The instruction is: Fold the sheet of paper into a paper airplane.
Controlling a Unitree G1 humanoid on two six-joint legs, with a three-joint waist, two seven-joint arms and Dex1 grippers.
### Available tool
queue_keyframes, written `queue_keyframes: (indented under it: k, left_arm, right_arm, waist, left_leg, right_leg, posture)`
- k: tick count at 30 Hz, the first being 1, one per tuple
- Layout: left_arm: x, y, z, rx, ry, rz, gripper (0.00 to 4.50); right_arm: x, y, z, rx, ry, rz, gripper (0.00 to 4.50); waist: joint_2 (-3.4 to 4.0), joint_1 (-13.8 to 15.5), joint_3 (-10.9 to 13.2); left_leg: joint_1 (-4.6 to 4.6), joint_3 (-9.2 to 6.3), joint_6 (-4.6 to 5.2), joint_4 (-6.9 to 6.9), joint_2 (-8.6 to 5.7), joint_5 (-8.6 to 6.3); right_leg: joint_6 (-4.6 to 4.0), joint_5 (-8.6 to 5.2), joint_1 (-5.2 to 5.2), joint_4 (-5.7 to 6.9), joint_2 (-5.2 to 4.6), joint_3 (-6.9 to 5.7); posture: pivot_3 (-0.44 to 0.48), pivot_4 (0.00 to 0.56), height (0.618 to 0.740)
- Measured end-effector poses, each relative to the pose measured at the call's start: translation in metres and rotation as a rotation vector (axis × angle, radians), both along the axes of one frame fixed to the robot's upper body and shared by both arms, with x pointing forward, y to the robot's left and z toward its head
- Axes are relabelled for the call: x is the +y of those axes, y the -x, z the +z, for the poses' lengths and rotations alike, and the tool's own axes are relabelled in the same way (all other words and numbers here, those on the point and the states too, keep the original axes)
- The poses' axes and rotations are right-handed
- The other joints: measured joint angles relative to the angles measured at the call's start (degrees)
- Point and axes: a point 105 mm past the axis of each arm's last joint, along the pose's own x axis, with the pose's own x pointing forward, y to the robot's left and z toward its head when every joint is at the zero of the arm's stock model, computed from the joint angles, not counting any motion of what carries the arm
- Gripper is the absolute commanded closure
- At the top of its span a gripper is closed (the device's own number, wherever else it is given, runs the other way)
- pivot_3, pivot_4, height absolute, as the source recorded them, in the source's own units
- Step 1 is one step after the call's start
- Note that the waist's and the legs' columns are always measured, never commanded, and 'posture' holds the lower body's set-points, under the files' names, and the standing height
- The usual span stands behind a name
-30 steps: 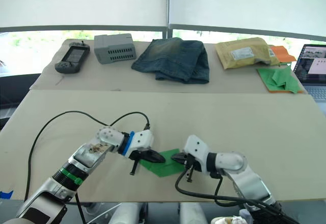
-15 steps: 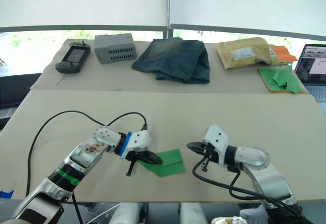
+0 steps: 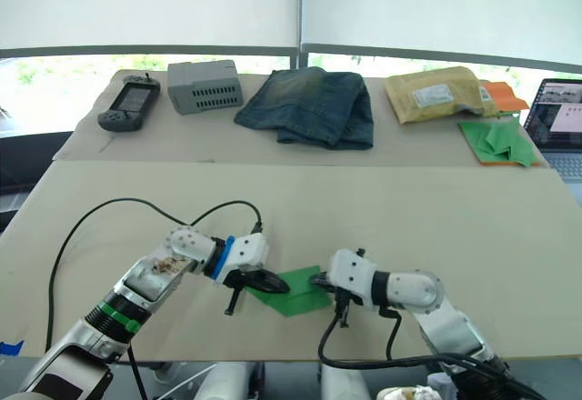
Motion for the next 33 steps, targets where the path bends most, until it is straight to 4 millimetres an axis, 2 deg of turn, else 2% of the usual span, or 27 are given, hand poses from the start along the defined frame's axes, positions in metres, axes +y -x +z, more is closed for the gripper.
queue_keyframes:
  k: [6, 14, 21, 25, 28, 30, 33]
  left_arm:
    - [0.002, 0.010, -0.001, 0.037, 0.000, -0.031, 4.50]
    - [0.026, 0.009, -0.001, -0.001, -0.044, 0.007, 4.50]
    - [0.048, 0.022, -0.003, 0.041, -0.039, 0.069, 4.50]
    - [0.052, 0.022, -0.003, 0.075, -0.025, 0.111, 4.50]
    - [0.057, 0.017, 0.003, 0.116, 0.014, 0.178, 4.50]
    - [0.060, 0.016, 0.015, 0.156, 0.063, 0.212, 4.50]
    - [0.069, 0.023, 0.030, 0.205, 0.092, 0.221, 4.50]
  right_arm:
    - [0.002, -0.001, -0.005, -0.018, 0.004, 0.022, 4.47]
    - [0.007, -0.002, -0.007, -0.018, -0.006, 0.040, 4.47]
    - [0.006, -0.001, -0.008, -0.008, -0.009, 0.037, 4.47]
    - [0.004, -0.003, -0.005, -0.008, -0.019, 0.028, 4.47]
    - [0.003, -0.002, -0.002, 0.027, -0.051, 0.021, 4.47]
    - [0.003, 0.002, 0.001, 0.083, -0.078, 0.029, 4.47]
    - [0.001, 0.003, 0.019, 0.149, -0.142, 0.025, 4.47]
  waist:
    - [-0.01, -0.16, -0.01]
    - [0.03, -0.70, -0.19]
    - [0.10, -0.77, -0.30]
    - [0.10, -0.27, -0.31]
    - [0.10, -0.08, -0.29]
    - [0.10, -0.05, -0.23]
    - [0.26, -0.32, -0.08]
  left_leg:
    - [0.08, -0.01, 0.00, 0.00, 0.04, 0.00]
    - [0.26, 0.03, 0.02, -0.12, 0.40, -0.02]
    - [0.35, 0.02, 0.06, -0.18, 0.45, -0.05]
    - [0.31, 0.03, 0.05, -0.16, 0.44, -0.05]
    - [0.18, 0.02, 0.05, -0.12, 0.44, -0.05]
    - [0.09, 0.00, 0.05, -0.10, 0.44, -0.05]
    - [0.05, -0.02, 0.04, -0.11, 0.44, -0.08]
  right_leg:
    - [-0.04, -0.01, 0.04, 0.04, 0.08, 0.00]
    - [-0.21, -0.08, 0.10, 0.10, 0.28, 0.01]
    - [-0.37, -0.18, 0.10, 0.21, 0.29, 0.01]
    - [-0.46, -0.23, 0.08, 0.20, 0.28, 0.00]
    - [-0.42, -0.20, -0.03, 0.22, 0.27, 0.00]
    - [-0.35, -0.16, -0.12, 0.22, 0.27, 0.00]
    - [-0.34, -0.16, -0.17, 0.21, 0.24, 0.02]
  posture:
    - [0.000, 0.150, 0.728]
    - [0.000, 0.150, 0.728]
    - [0.000, 0.150, 0.728]
    - [0.000, 0.150, 0.728]
    - [0.000, 0.150, 0.728]
    - [0.000, 0.150, 0.728]
    - [0.000, 0.150, 0.728]
